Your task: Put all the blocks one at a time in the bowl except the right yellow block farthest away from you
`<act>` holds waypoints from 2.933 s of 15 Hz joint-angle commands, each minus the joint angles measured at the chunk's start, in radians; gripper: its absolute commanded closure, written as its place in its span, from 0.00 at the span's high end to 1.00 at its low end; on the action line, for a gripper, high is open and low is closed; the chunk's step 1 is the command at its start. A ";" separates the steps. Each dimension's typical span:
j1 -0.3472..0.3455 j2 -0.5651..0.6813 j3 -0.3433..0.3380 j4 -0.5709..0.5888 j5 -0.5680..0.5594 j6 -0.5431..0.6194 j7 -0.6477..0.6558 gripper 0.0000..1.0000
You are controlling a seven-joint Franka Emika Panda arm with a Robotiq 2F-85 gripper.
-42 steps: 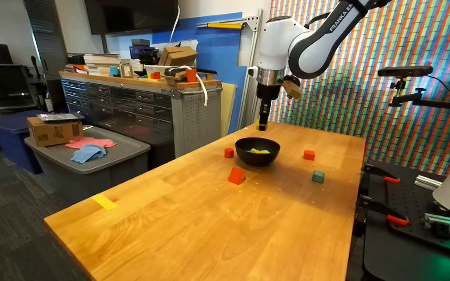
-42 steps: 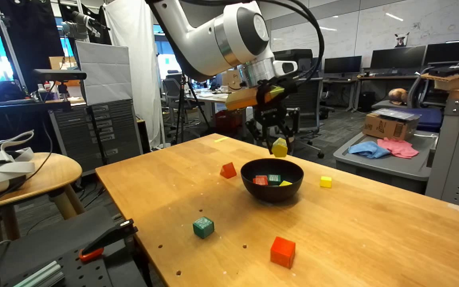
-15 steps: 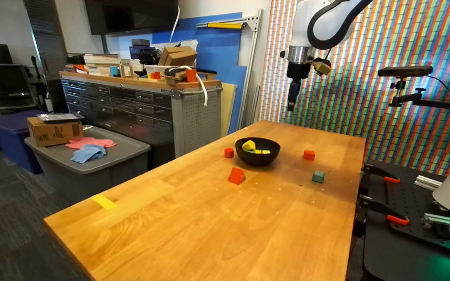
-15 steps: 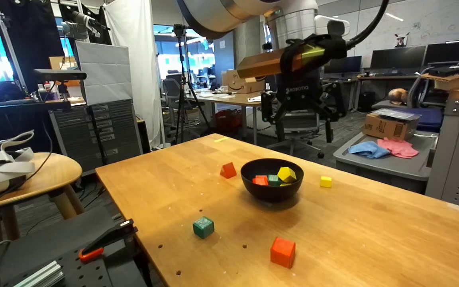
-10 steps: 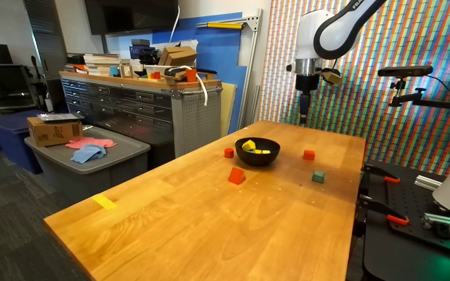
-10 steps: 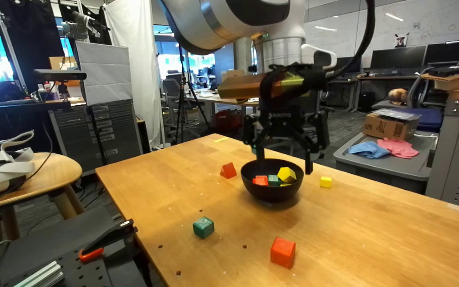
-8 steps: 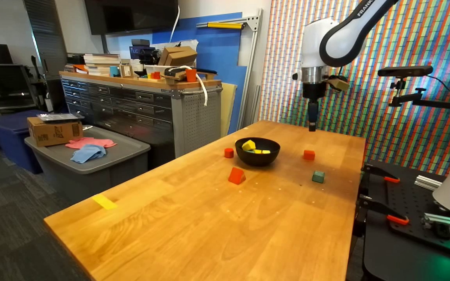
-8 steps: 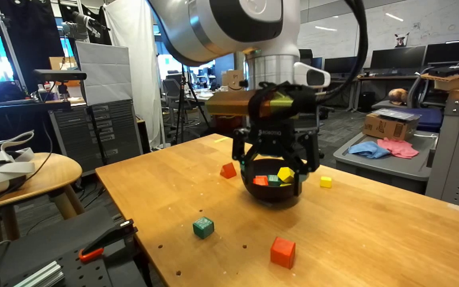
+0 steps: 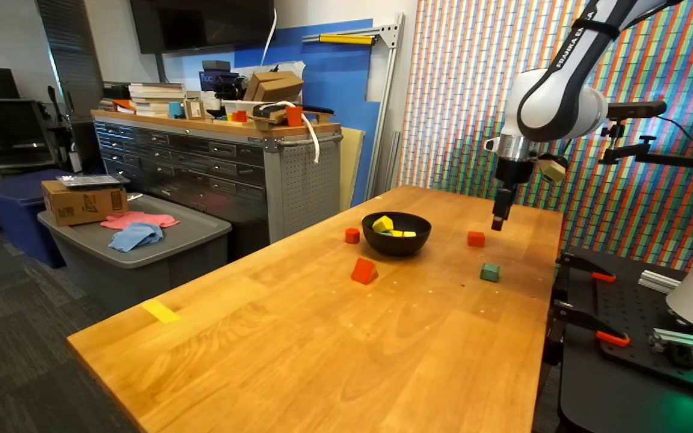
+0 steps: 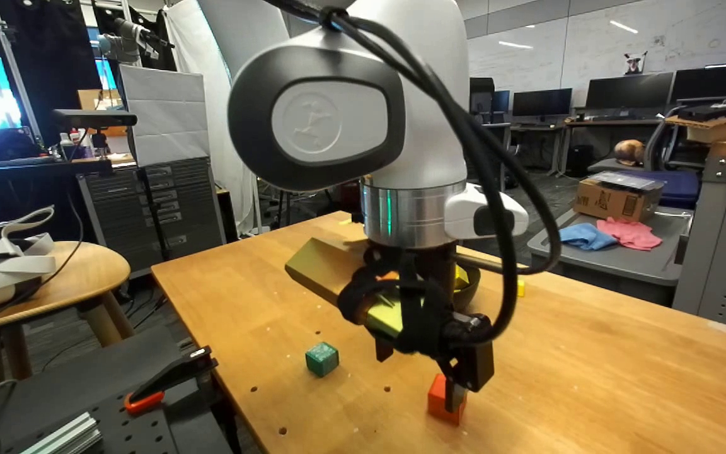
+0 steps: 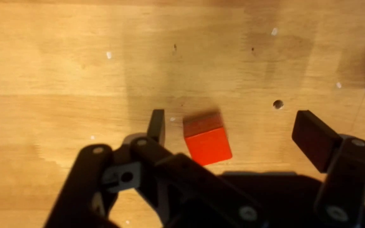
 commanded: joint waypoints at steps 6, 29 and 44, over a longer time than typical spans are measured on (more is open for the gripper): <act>-0.052 0.147 0.146 0.003 0.321 0.307 -0.191 1.00; 0.151 0.280 -0.099 0.019 0.084 0.457 0.017 0.86; 0.274 0.322 -0.211 0.127 -0.090 0.329 0.177 0.58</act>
